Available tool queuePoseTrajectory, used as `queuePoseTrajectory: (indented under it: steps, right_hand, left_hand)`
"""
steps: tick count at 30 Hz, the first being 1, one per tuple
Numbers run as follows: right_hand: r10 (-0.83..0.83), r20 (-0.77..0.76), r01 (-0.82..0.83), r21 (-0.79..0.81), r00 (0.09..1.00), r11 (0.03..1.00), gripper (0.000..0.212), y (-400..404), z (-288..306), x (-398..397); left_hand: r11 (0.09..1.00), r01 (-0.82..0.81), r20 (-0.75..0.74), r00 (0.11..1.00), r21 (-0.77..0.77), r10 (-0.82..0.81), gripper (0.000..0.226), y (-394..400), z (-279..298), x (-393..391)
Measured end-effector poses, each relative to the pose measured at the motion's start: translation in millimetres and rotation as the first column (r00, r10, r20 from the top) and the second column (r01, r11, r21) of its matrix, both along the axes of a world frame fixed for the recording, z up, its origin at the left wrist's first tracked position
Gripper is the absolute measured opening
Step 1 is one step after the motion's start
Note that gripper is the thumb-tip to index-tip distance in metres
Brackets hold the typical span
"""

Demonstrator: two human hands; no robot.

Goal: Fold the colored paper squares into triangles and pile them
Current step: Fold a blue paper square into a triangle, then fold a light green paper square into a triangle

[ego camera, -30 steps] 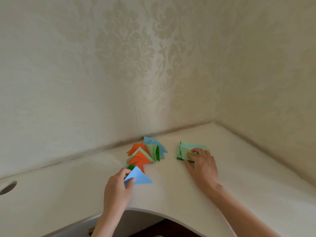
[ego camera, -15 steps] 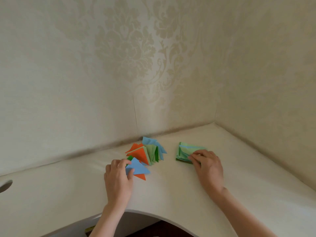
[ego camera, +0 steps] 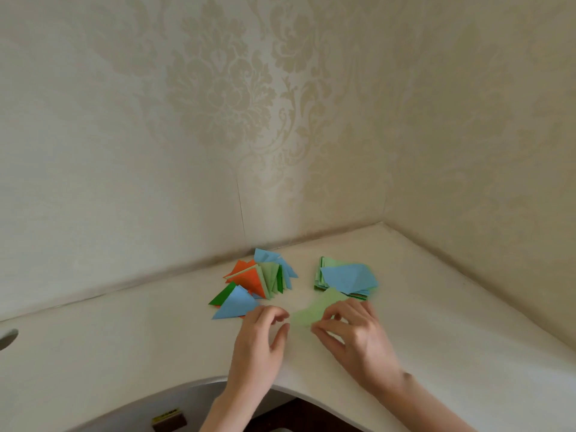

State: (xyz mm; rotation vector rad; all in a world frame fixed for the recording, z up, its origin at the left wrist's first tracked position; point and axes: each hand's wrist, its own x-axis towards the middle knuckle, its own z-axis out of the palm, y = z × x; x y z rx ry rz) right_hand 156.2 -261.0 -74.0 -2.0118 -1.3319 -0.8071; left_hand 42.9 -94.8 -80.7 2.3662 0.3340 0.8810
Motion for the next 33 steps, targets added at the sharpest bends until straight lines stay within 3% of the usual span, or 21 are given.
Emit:
queuePoseTrajectory:
  steps: [6, 11, 17, 24, 30, 33]
  right_hand:
    - [-0.016, -0.242, -0.025, -0.168, 0.970, 0.986, 0.021, 1, -15, 3]
    - [0.047, -0.534, -0.116, -0.096, 0.844, 0.989, 0.024, 3, -11, 9]
    - [0.000, -0.569, -0.049, -0.071, 0.822, 0.996, 0.028, 12, -10, 9]
    - [-0.109, -0.666, 0.008, -0.153, 0.738, 0.988, 0.040, 17, -9, 10]
    - [-0.080, -0.765, -0.092, -0.179, 0.639, 0.980, 0.036, 15, -3, 17]
    - [-0.056, -0.757, -0.137, -0.189, 0.652, 0.972, 0.033, 10, -1, 18]
  left_hand:
    - [0.983, 0.179, -0.104, 0.978, -0.048, -0.183, 0.027, -6, -7, -4]
    - [0.990, 0.144, -0.061, 0.988, 0.001, -0.144, 0.017, -7, -7, 4]
    - [0.997, 0.078, -0.072, 0.994, 0.010, -0.077, 0.015, -9, -9, 21]
    - [0.998, 0.060, -0.126, 0.990, -0.026, -0.063, 0.022, -8, -10, 25]
    - [0.991, 0.076, -0.127, 0.988, -0.110, -0.090, 0.026, -7, -10, 23]
    - [0.991, 0.074, -0.122, 0.989, -0.115, -0.088, 0.029, -7, -9, 20]
